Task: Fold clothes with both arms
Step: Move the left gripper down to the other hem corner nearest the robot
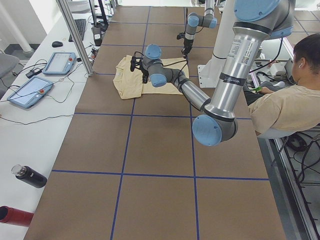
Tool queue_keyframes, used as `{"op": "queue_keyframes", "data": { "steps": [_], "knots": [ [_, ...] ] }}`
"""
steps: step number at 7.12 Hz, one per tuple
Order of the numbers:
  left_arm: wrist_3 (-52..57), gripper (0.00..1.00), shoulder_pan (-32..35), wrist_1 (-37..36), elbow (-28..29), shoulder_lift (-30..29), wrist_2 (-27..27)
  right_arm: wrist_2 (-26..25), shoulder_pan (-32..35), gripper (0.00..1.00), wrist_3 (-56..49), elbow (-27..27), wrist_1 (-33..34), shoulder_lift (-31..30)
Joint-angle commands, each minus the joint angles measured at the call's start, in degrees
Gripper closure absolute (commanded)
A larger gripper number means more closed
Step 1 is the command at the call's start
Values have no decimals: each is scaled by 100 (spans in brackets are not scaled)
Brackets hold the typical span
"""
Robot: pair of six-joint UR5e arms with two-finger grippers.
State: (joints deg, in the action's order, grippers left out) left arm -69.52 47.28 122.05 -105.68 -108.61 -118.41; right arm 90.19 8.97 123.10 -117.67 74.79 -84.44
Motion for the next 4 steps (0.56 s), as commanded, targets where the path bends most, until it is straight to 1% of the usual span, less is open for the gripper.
{"op": "queue_keyframes", "data": {
  "steps": [1, 2, 3, 4],
  "knots": [
    [-1311, 40, -209, -312, -232, 77, 55, 130, 8, 100, -6, -246, 0, -221],
    [-1876, 39, -715, -365, -486, 399, 281, 131, -1, 100, -6, -256, -9, -222],
    [-2664, 39, -1538, -401, -854, 750, 1154, 131, -1, 100, -6, -256, -9, -222],
    [-3334, 39, -2121, -479, -962, 797, 1458, 131, 8, 100, -6, -256, -9, -222]
  ]
}}
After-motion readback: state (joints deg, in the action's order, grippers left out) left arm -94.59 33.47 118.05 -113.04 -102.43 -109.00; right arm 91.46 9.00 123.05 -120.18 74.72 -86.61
